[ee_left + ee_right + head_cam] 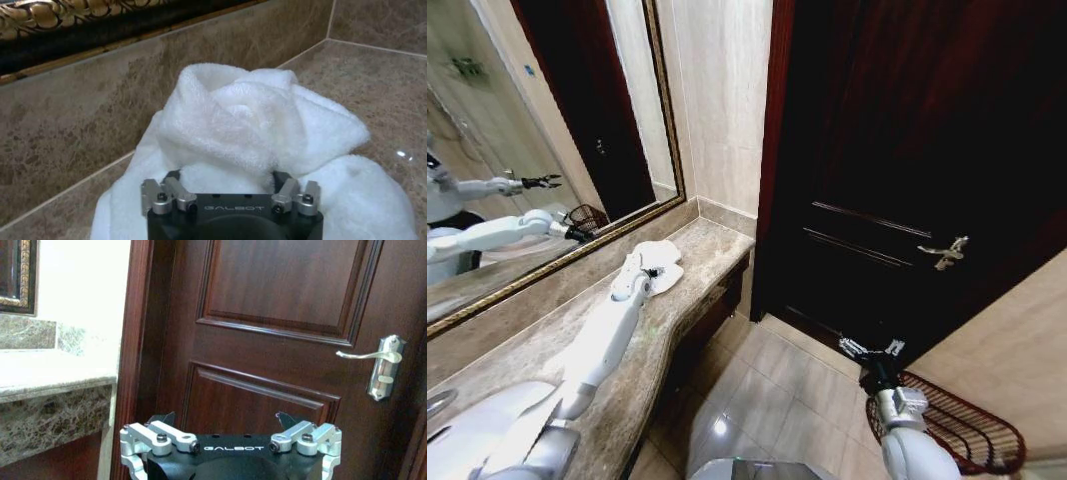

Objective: Discard the used towel into the hamper.

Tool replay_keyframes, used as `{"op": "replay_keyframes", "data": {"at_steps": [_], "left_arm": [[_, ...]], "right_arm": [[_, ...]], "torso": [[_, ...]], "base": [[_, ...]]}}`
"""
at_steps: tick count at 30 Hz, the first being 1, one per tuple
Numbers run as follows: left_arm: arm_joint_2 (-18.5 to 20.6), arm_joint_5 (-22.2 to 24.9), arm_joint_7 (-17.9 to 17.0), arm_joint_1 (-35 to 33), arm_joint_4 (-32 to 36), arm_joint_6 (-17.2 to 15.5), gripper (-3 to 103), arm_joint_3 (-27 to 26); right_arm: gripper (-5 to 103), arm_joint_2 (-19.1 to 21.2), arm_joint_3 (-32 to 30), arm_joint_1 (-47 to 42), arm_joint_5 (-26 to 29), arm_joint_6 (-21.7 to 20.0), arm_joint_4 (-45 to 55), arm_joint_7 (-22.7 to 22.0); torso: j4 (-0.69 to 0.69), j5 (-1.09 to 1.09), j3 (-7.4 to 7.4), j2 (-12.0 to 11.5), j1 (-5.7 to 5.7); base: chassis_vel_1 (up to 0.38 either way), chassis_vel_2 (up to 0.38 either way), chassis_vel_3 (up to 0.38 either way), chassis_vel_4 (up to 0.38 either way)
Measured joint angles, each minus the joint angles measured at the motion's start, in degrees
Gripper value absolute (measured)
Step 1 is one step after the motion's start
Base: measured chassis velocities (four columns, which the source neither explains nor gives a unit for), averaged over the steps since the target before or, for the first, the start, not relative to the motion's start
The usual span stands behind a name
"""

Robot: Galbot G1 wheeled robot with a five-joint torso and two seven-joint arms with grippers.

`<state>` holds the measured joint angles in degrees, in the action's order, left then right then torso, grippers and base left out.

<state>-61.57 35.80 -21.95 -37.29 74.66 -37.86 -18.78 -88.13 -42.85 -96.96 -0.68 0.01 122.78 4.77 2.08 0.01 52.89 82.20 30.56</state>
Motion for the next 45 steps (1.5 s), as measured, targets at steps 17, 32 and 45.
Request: {"op": "replay_keyframes", "data": {"at_steps": [17,32,45], "left_arm": [[0.0,-0.2,0.0,-1.3,1.1,4.0,28,-0.9],[0.8,-4.5,2.5,-10.0,14.4,13.8,22,-6.4],[-1.0,-6.6,0.9,-29.6,42.6,16.0,21,-14.5]], "right_arm": [[100,0.0,0.3,0.2,0.0,0.1,0.0,0.0],[100,0.1,0.7,0.4,0.3,-0.1,1.5,-0.9],[100,-0.3,0.5,0.1,2.5,0.0,3.4,-0.9]], "torso": [[0.02,-0.04,0.02,0.0,0.01],[0.0,-0.02,0.01,0.0,0.02],[-0.02,-0.01,0.0,0.0,0.0]], "base": [[0.0,0.0,0.0,0.0],[0.0,0.0,0.0,0.0],[0.0,0.0,0.0,0.0]]}}
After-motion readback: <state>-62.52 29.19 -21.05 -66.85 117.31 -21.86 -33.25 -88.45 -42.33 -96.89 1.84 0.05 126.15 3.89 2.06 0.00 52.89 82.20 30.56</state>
